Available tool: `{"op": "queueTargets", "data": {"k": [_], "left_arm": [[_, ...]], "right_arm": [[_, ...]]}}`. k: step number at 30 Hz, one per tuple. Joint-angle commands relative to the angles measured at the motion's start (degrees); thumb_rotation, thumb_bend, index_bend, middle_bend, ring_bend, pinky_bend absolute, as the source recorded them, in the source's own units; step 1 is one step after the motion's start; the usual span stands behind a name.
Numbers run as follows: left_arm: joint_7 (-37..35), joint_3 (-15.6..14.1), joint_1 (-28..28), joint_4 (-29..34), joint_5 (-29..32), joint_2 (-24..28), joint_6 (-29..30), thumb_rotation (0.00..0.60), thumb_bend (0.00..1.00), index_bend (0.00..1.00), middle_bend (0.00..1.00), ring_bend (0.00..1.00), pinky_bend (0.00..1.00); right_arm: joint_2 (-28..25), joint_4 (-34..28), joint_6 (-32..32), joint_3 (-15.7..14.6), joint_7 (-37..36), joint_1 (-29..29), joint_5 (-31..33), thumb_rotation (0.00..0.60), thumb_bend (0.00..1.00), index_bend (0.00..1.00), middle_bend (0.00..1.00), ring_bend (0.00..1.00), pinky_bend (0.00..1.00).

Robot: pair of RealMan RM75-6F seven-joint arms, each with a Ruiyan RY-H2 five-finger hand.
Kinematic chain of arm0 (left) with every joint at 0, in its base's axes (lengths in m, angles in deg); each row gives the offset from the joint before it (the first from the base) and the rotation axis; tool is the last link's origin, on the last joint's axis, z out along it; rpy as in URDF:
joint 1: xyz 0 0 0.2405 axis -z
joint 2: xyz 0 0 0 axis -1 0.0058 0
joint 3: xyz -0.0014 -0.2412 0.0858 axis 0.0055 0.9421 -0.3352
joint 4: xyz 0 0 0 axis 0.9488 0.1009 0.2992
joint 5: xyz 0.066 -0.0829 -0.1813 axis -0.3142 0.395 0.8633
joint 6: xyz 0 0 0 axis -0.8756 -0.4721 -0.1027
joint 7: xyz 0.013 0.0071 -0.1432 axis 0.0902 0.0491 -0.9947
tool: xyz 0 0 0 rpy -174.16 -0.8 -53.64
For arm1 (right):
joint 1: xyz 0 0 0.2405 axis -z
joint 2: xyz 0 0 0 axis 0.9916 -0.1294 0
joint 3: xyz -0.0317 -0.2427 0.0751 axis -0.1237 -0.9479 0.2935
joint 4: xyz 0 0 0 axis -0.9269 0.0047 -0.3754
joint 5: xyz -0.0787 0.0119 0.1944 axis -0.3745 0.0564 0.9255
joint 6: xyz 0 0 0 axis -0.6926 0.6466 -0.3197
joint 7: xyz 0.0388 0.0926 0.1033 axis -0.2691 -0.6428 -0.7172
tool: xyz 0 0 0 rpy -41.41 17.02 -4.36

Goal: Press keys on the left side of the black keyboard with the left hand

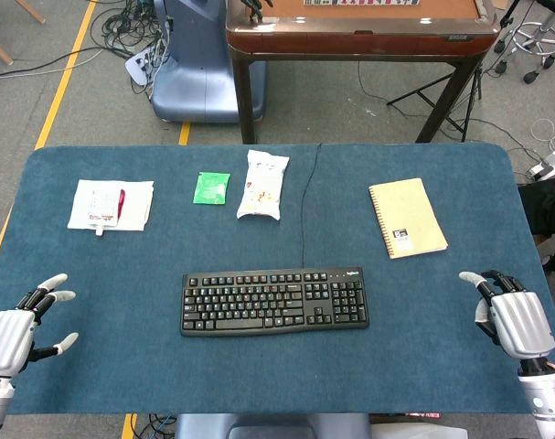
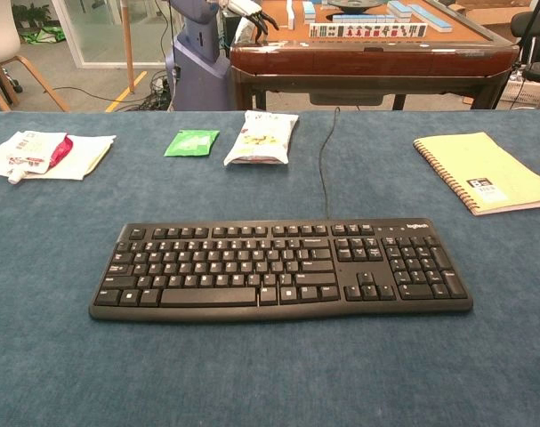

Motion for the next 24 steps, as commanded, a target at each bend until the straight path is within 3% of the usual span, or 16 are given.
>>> {"op": "queueTargets", "data": {"k": [1,11,15,20,24], "left_arm": [[-0.2,-0.3,0.1,-0.2,-0.4,-0.2,0.0,0.600,0.14,0.33,0.18,0.23,0.55],[-0.4,-0.9,1.2,2.4,-3.5,1.6,0.2,0.600,0.14,0.32,0.28,0.33,0.56],[0.4,-2.0,4.0,6.1,-5.3,4.4,-4.6,0.600,0.15,0.28,0.34,0.40,0.60],[0.2,-2.1,7.9,9.0,-8.3,6.1,-8.4,0.600,0.18,0.26,0.38,0.41,0.67],[3.1,-1.6,11.1,9.8,-9.8,5.7,-11.8,0.600,0.21,0.22,0.41,0.43,0.70]], "right_arm": [[0.2,-0.1,0.5,-0.1,0.3,0.2,-0.4,0.600,0.05,0.30,0.32,0.26,0.37],[-0.3,-0.8,3.9,-0.5,-0.3,1.4,-2.6,0.600,0.05,0.32,0.32,0.26,0.37],[-0.4,-0.7,3.9,-0.4,-0.4,1.4,-2.4,0.600,0.05,0.32,0.32,0.26,0.37],[-0.5,-0.7,3.9,-0.2,-0.7,1.4,-2.3,0.600,0.05,0.32,0.32,0.26,0.37],[-0.5,-0.9,3.3,-0.2,0.1,1.5,-1.6,0.600,0.05,0.32,0.32,0.26,0.50]]}}
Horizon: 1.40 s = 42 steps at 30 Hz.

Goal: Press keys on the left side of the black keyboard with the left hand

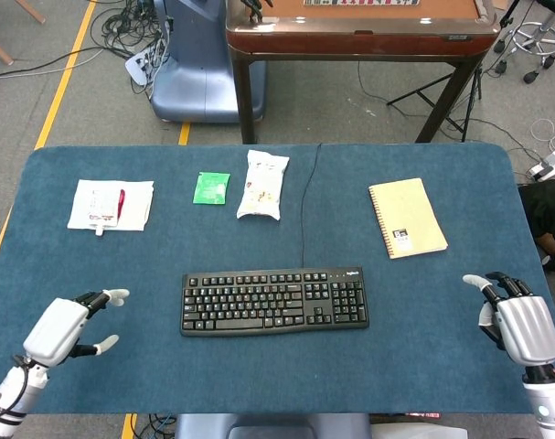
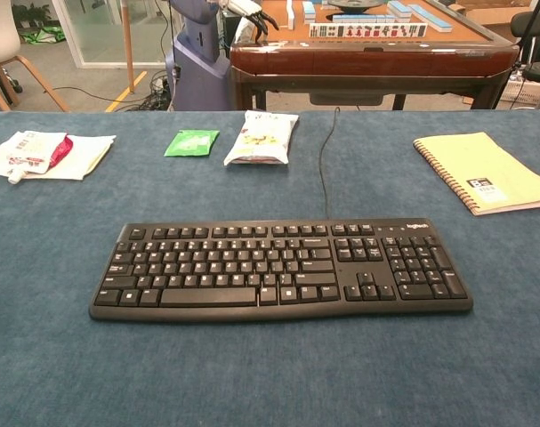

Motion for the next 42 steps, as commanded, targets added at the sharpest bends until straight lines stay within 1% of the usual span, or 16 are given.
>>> {"op": "queueTargets", "data": {"k": [1,2,3,4,7,9,12,15,19,22,26,31,36,42], "left_arm": [[2.6,0.4,2.6,0.9,-1.4,-0.2,-2.8,0.600,0.22,0.21,0.43,0.47,0.73],[3.3,0.4,3.3,1.1,-1.6,-0.4,-3.6,0.600,0.22,0.20,0.44,0.49,0.75],[4.1,0.5,4.1,1.5,-1.7,-0.6,-4.7,0.600,0.22,0.18,0.47,0.55,0.80],[4.6,0.5,4.8,1.9,-1.4,-0.7,-6.0,0.600,0.22,0.15,0.48,0.60,0.84],[7.3,0.7,7.1,4.1,0.5,-0.1,-10.9,0.600,0.22,0.07,0.52,0.71,0.93],[10.0,1.1,8.4,5.3,1.6,-0.4,-13.1,0.600,0.23,0.06,0.58,0.75,0.96],[13.4,1.3,9.9,6.8,2.4,-1.0,-15.5,0.600,0.24,0.06,0.67,0.79,0.99],[16.4,1.3,11.4,7.6,2.5,-1.6,-17.6,0.600,0.25,0.10,0.72,0.81,1.00],[20.7,1.1,13.3,9.0,4.4,-1.8,-21.7,0.600,0.29,0.13,0.73,0.81,1.00],[24.1,1.1,14.2,10.3,6.4,-2.4,-23.9,0.600,0.33,0.14,0.73,0.81,1.00],[27.7,1.0,15.3,11.4,8.4,-3.7,-25.8,0.600,0.33,0.14,0.74,0.81,1.00],[31.9,1.5,17.2,12.1,12.5,-5.1,-28.9,0.600,0.36,0.14,0.75,0.81,1.00],[34.7,2.2,18.6,12.5,17.6,-6.8,-30.1,0.600,0.37,0.14,0.76,0.81,0.99],[36.2,2.7,19.9,11.8,21.8,-9.4,-30.1,0.600,0.38,0.14,0.76,0.82,1.00]], "right_arm": [[-0.1,-0.2,-0.4,-0.1,0.4,0.1,0.3,0.600,0.05,0.32,0.32,0.26,0.53],[-0.1,-0.3,-0.4,-0.1,0.5,0.1,0.4,0.600,0.05,0.32,0.32,0.26,0.55],[-0.1,-0.4,-0.5,0.0,0.6,0.1,0.5,0.600,0.05,0.32,0.32,0.26,0.56],[-0.1,-0.4,-0.5,0.0,0.6,0.1,0.5,0.600,0.05,0.32,0.32,0.26,0.57],[0.0,-0.3,-0.6,0.2,0.6,0.0,0.7,0.600,0.05,0.32,0.32,0.26,0.57],[0.1,-0.2,-0.8,0.3,0.6,-0.1,0.8,0.600,0.05,0.32,0.32,0.26,0.57],[0.1,-0.1,-1.0,0.3,0.5,-0.2,0.8,0.600,0.05,0.32,0.32,0.26,0.57],[0.0,-0.1,-1.0,0.3,0.4,-0.2,0.9,0.600,0.05,0.32,0.32,0.26,0.57],[-0.2,-0.2,-0.7,0.5,0.0,0.0,1.1,0.600,0.05,0.32,0.32,0.26,0.57],[-0.4,-0.4,-0.5,0.6,-0.2,0.1,1.3,0.600,0.05,0.32,0.32,0.26,0.57],[-0.7,-0.5,-0.5,0.7,-0.4,0.2,1.4,0.600,0.05,0.32,0.32,0.26,0.57],[-0.9,-0.6,-0.3,0.7,-0.8,0.3,1.3,0.600,0.05,0.32,0.32,0.26,0.57],[-1.1,-0.6,-0.4,0.9,-1.1,0.3,1.7,0.600,0.05,0.32,0.32,0.26,0.57],[-1.2,-0.7,-0.8,0.9,-1.3,0.3,1.8,0.600,0.05,0.32,0.32,0.26,0.57]]}}
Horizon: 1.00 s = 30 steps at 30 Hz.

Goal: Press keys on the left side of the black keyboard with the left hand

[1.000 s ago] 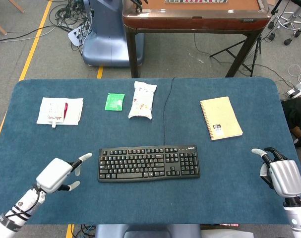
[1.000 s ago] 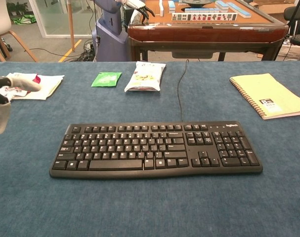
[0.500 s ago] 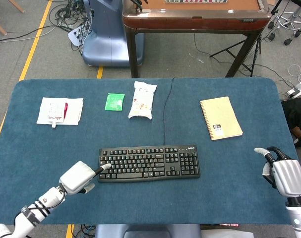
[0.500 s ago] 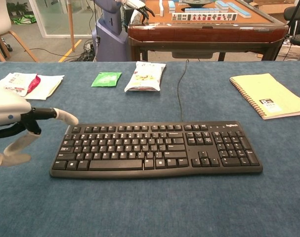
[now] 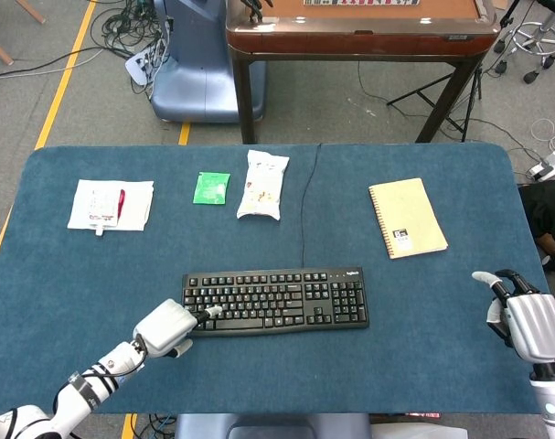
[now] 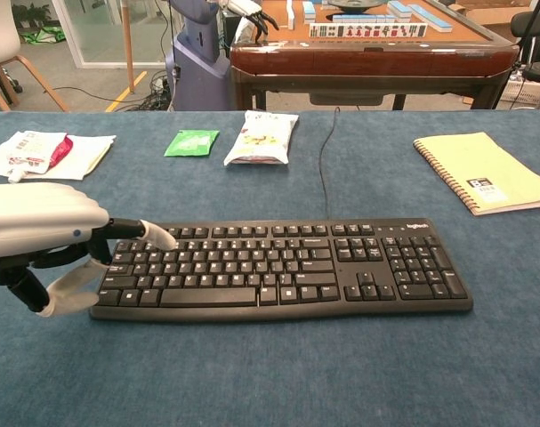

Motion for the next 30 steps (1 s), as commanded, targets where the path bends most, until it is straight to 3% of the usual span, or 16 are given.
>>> {"op": "queueTargets", "data": {"k": [1,8,12,23,30], "left_arm": [[1.1,0.2,1.0,-0.5,2.0,-1.3,-0.4,0.600,0.39,0.14,0.76,0.84,1.00],[4.3,0.0,3.0,-1.2,6.7,-2.2,-0.9,0.600,0.40,0.15,0.77,0.88,1.00],[8.5,-0.6,5.0,-0.5,12.8,-2.0,-1.9,0.600,0.40,0.15,0.77,0.88,1.00],[16.7,-2.7,9.2,1.4,23.6,-3.0,1.0,0.600,0.41,0.16,0.77,0.90,1.00],[18.9,-4.2,11.0,1.8,27.4,-3.6,3.0,0.600,0.41,0.17,0.77,0.90,1.00]], "right_arm": [[-0.1,-0.1,0.0,0.0,-0.1,0.0,0.0,0.600,0.05,0.32,0.32,0.26,0.57],[-0.3,-0.2,-0.1,0.1,-0.2,0.1,0.3,0.600,0.05,0.32,0.32,0.26,0.57],[-0.3,-0.2,-0.1,0.2,-0.4,0.1,0.4,0.600,0.05,0.32,0.32,0.26,0.57],[-0.4,-0.3,-0.5,0.1,-0.4,0.0,0.4,0.600,0.05,0.32,0.32,0.26,0.57],[-0.4,-0.3,-0.5,0.2,-0.3,0.0,0.4,0.600,0.05,0.32,0.32,0.26,0.57]]}}
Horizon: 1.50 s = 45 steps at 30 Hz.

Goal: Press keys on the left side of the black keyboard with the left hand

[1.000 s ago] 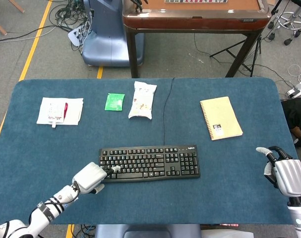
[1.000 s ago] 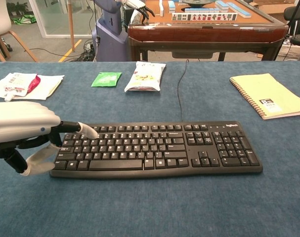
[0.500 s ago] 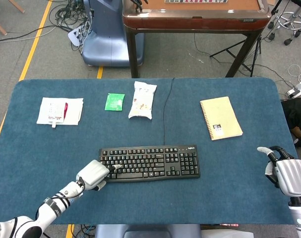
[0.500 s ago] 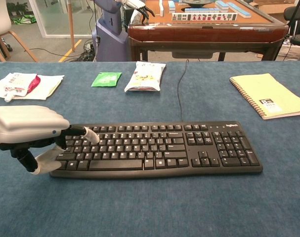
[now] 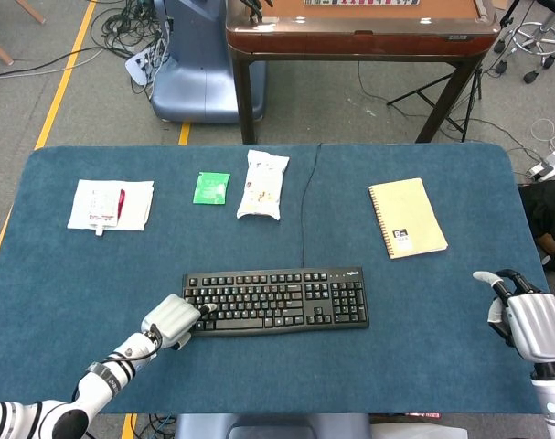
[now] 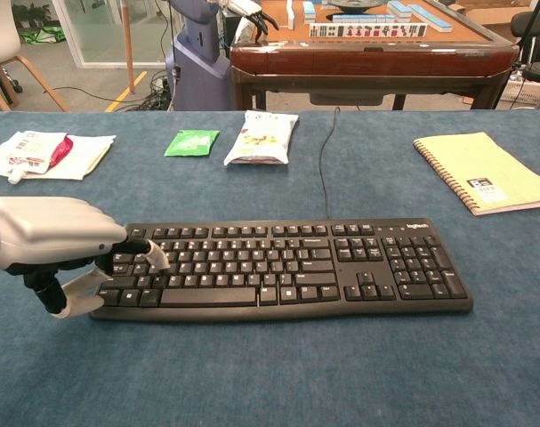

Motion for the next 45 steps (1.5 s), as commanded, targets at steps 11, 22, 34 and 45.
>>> {"op": "queueTargets", "data": {"k": [11,22,34,45], "left_arm": [[1.9,-2.4,2.3,0.0,3.1,-0.9,3.1,0.600,0.41,0.19,0.77,0.90,1.00],[2.7,-3.8,3.5,-0.1,4.2,-1.6,4.8,0.600,0.41,0.19,0.77,0.90,1.00],[-2.5,-4.7,0.6,4.1,-1.6,2.3,9.7,0.600,0.41,0.18,0.77,0.90,1.00],[-17.9,-8.9,-12.4,3.6,-22.1,8.1,23.0,0.600,0.40,0.16,0.52,0.60,0.86]], "right_arm": [[0.0,0.0,-0.2,0.0,0.0,-0.1,0.0,0.600,0.05,0.32,0.32,0.26,0.57],[0.1,0.0,-0.3,-0.1,0.2,-0.1,0.0,0.600,0.05,0.32,0.32,0.26,0.57],[-0.1,-0.1,0.2,0.0,-0.2,0.1,-0.1,0.600,0.05,0.32,0.32,0.26,0.57],[0.4,-0.1,-0.3,0.1,1.4,-0.1,0.2,0.600,0.05,0.32,0.33,0.26,0.57]]}}
